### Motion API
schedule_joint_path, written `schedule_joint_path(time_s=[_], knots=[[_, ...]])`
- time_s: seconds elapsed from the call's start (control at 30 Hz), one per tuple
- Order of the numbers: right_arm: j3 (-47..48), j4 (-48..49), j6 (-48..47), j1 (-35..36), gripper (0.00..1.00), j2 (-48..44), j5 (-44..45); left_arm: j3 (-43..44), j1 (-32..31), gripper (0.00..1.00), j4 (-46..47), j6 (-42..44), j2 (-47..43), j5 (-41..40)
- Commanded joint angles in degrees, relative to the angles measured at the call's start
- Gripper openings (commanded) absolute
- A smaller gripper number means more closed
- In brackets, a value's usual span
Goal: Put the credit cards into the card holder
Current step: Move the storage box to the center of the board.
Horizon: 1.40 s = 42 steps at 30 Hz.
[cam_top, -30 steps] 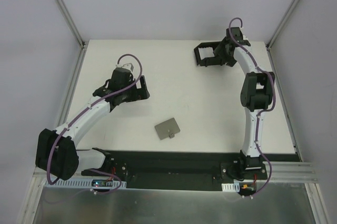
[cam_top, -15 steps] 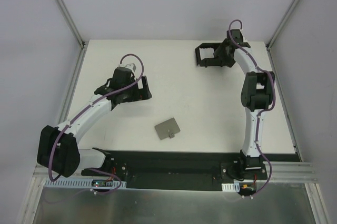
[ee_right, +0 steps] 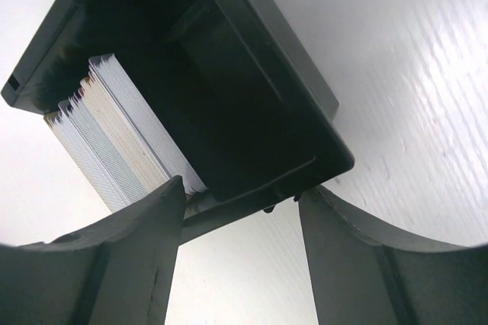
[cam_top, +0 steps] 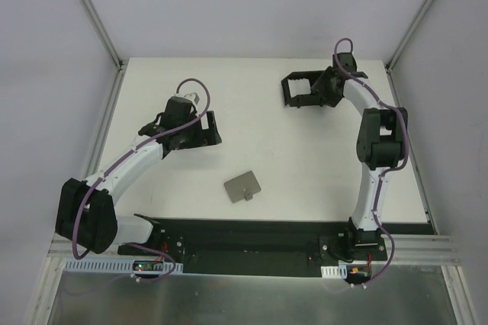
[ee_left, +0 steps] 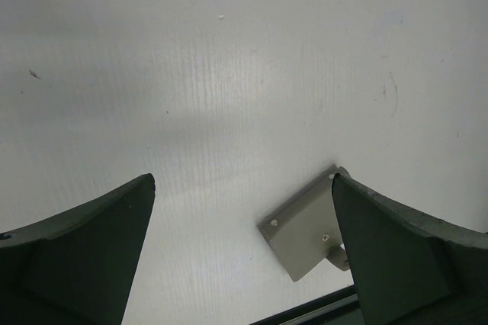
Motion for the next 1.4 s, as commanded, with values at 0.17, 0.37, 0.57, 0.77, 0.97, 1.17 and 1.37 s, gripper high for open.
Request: schedule_joint_path(time_s=[0.17, 0.37, 0.57, 0.77, 0.97, 1.17, 1.37], knots=[[-16.49, -0.84, 0.76, 3.37, 0.62, -12.20, -4.49, 0.51, 0.64, 0.99, -0.59, -0.50, -0.43, 1.96], [-25.72, 0.30, 2.51, 6.80, 0.62, -19.75, -4.84, -0.90, 0.64, 0.99, -0.58, -1.29, -0.16, 2.49], [-34.94, 0.92, 7.08, 10.31, 0.64, -27.84, -3.00, -2.04, 0.64, 0.99, -0.59, -2.26, 0.27, 3.80], [-42.77, 3.02, 13.49, 14.97, 0.64, -34.70, 2.00, -2.57, 0.64, 0.99, -0.59, -3.23, 1.24, 5.21], [-45.86, 5.13, 14.74, 17.70, 0.67, -37.61, 2.46, -3.71, 0.55, 0.99, -0.32, -3.40, 1.42, 6.97], [-42.09, 3.56, 7.36, 17.70, 0.75, -39.89, 2.01, -5.29, 0.47, 0.99, 0.03, -2.79, 0.63, 7.41], [-38.48, 2.16, 0.77, 17.70, 0.81, -43.14, 1.40, -6.08, 0.20, 0.99, 0.47, -2.44, 0.54, 7.94]])
